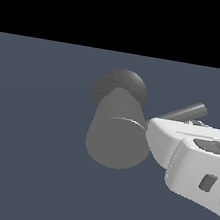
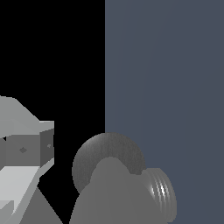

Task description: Turn on the faucet by rotating a designated handle.

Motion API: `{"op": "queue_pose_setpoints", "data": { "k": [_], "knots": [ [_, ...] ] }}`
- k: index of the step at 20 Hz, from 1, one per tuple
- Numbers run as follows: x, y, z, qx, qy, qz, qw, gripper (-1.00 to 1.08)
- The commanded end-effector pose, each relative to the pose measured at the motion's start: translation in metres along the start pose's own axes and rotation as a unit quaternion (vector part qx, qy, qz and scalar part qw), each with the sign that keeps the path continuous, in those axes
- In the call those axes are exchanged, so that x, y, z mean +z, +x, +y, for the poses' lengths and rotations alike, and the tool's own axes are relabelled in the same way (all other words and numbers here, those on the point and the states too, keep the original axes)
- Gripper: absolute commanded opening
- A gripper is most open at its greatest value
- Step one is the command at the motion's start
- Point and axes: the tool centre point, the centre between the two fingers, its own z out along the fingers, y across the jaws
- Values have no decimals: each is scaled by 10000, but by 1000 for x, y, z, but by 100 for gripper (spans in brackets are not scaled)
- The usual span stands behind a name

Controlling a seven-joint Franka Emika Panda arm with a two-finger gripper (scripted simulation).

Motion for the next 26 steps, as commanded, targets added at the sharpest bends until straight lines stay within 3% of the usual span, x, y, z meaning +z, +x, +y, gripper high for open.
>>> {"op": "queue_pose_setpoints", "data": {
  "k": [1, 15, 16, 17, 26],
  "knots": [
    [3, -24, 13, -30, -59, -213, 9998, -100],
    [2, -66, 40, -57, -79, -358, 9993, -100],
    [2, -66, 40, -57, -79, -358, 9993, -100],
    [-3, -34, 28, -2, -13, -6, 10000, -100],
    [-2, -57, 55, -23, -38, -139, 9999, -100]
  ]
}}
